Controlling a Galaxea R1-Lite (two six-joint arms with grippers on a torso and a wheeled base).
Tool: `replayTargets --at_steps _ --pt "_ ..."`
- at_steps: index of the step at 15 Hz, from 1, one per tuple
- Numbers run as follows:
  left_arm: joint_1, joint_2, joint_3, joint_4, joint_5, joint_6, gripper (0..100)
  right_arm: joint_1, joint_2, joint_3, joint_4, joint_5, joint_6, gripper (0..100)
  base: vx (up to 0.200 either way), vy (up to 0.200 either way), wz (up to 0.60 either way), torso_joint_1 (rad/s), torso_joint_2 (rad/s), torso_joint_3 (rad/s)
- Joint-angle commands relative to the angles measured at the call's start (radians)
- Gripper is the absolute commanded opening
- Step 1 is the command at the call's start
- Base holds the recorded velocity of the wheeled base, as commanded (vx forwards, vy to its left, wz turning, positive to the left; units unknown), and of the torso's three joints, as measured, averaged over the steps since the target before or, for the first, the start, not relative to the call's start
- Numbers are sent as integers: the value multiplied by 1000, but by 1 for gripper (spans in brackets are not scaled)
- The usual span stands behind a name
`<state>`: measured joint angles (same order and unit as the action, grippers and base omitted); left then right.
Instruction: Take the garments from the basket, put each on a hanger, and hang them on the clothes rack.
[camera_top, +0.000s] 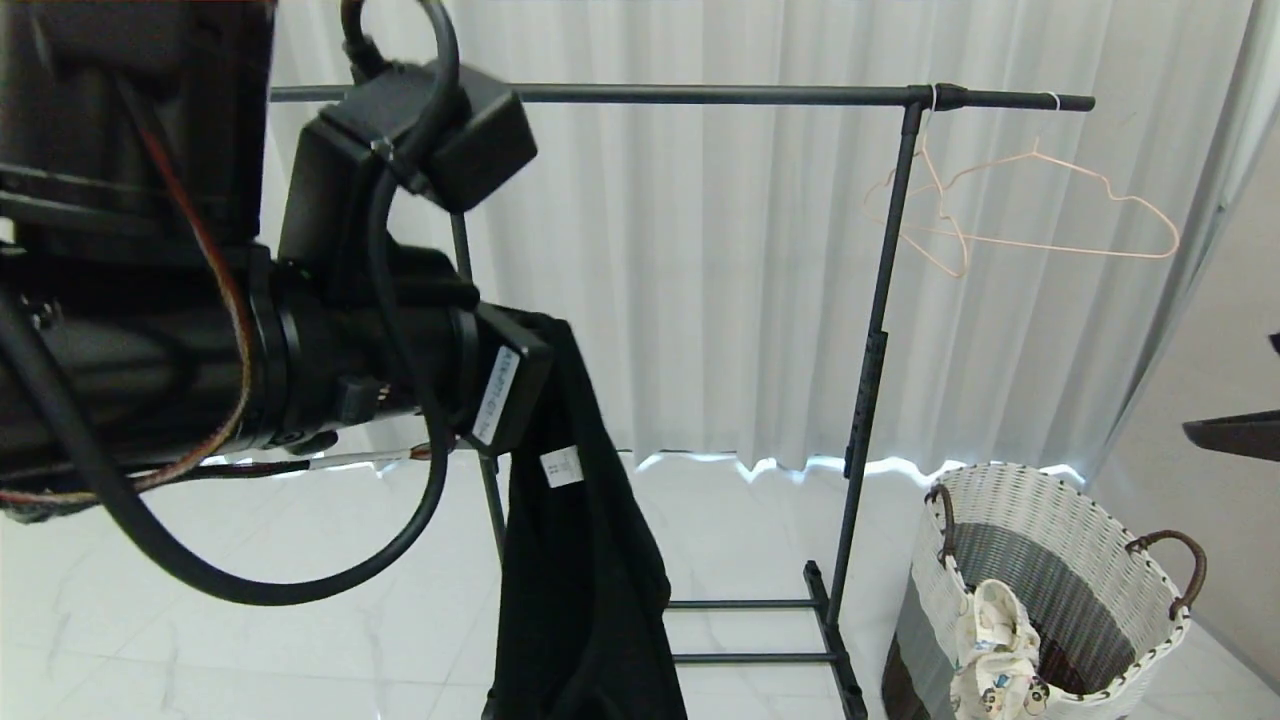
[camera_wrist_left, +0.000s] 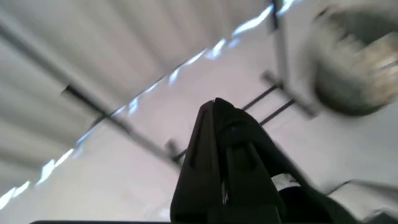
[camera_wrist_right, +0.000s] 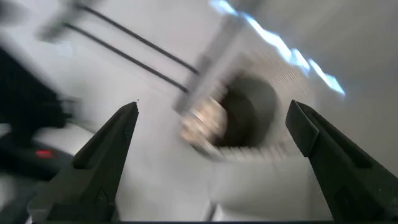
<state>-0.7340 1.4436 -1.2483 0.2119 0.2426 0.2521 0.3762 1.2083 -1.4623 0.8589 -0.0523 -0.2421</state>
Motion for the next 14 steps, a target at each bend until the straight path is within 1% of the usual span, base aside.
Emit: replayTargets --at_steps 1,2,3,4,5,6,7,8,9,10,12,14 --pt "133 -103 161 0 47 73 0 -273 -24 62 51 -95 -23 100 0 0 0 0 0 0" --pt "177 -137 207 0 50 75 0 -332 -30 91 46 -100 -34 100 0 0 0 0 0 0" --pt "222 -158 244 0 55 76 0 -364 -39 119 32 -103 -48 100 0 0 0 0 0 0" --pt "349 -193 319 0 66 67 0 -415 -79 185 -18 -103 -85 100 0 0 0 0 0 0" --pt "424 -207 349 -2 63 41 0 -433 -102 229 -61 -101 -101 100 0 0 0 0 0 0" --pt "466 -216 362 -2 61 -13 0 -445 -119 269 -92 -103 -106 100 0 0 0 0 0 0" --pt "482 -220 360 -2 61 -76 0 -453 -127 297 -109 -103 -106 100 0 0 0 0 0 0" --pt "512 -221 352 -2 61 -165 0 -454 -128 327 -133 -101 -103 100 0 0 0 0 0 0" --pt "519 -227 351 0 61 -189 0 -454 -128 335 -149 -98 -103 100 0 0 0 0 0 0" --pt "519 -246 360 -2 60 -205 0 -453 -122 336 -184 -83 -103 100 0 0 0 0 0 0" --pt "518 -270 386 -2 43 -208 0 -453 -104 332 -228 -61 -103 100 0 0 0 0 0 0" --pt "518 -282 402 -2 30 -209 0 -454 -95 332 -262 -54 -98 100 0 0 0 44 -176 -183"
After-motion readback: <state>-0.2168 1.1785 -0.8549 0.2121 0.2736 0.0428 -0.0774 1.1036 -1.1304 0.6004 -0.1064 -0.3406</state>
